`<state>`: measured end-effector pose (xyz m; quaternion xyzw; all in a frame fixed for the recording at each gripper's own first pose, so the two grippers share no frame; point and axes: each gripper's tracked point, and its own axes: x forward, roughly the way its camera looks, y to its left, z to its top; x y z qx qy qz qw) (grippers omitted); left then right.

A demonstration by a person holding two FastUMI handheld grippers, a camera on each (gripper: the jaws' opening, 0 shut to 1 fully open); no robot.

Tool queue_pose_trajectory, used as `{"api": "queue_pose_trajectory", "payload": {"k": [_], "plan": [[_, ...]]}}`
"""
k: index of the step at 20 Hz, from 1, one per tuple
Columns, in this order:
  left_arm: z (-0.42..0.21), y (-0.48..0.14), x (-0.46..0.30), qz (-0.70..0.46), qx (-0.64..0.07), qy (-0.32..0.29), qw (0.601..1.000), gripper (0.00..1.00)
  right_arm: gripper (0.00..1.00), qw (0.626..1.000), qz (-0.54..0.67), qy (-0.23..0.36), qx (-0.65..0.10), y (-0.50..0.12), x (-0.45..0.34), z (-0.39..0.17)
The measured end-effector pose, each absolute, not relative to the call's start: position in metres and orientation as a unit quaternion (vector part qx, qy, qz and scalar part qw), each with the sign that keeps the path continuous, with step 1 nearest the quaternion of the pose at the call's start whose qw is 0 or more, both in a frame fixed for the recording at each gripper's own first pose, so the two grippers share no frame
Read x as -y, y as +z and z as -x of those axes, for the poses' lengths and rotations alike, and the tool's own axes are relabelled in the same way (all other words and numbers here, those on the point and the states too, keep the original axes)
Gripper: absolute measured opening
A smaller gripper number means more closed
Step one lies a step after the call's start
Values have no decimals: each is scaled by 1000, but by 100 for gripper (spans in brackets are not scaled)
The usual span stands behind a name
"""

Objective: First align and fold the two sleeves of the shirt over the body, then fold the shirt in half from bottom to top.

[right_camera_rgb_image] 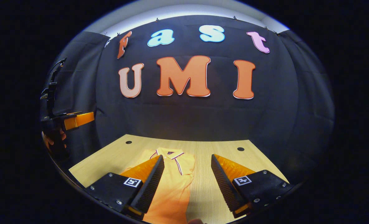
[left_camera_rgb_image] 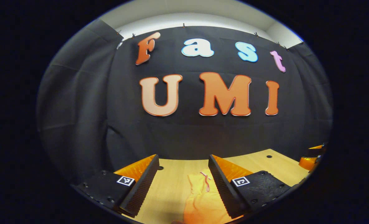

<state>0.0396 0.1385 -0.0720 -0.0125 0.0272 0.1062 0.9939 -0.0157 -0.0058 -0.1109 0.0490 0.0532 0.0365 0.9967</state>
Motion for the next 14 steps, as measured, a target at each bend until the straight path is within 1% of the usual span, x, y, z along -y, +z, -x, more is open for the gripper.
{"api": "queue_pose_trajectory", "payload": {"k": [1,3,6,8,12,14], "plan": [[-31,-68,-139,14,-18,116,993,98,93,997,-46,41,-55,-115,5,21],[2,-70,-120,30,-17,109,993,98,93,995,-43,55,-73,-129,1,31],[28,-101,-92,58,-53,62,995,98,94,991,-39,70,-103,-154,-3,51],[40,-132,-83,72,-99,54,991,98,94,987,-35,83,-131,-173,-5,65],[50,-209,-93,36,-225,81,970,98,96,974,-50,95,-200,-224,-9,80],[61,-243,-87,23,-283,65,957,98,96,962,-54,105,-246,-252,-15,86]]}}
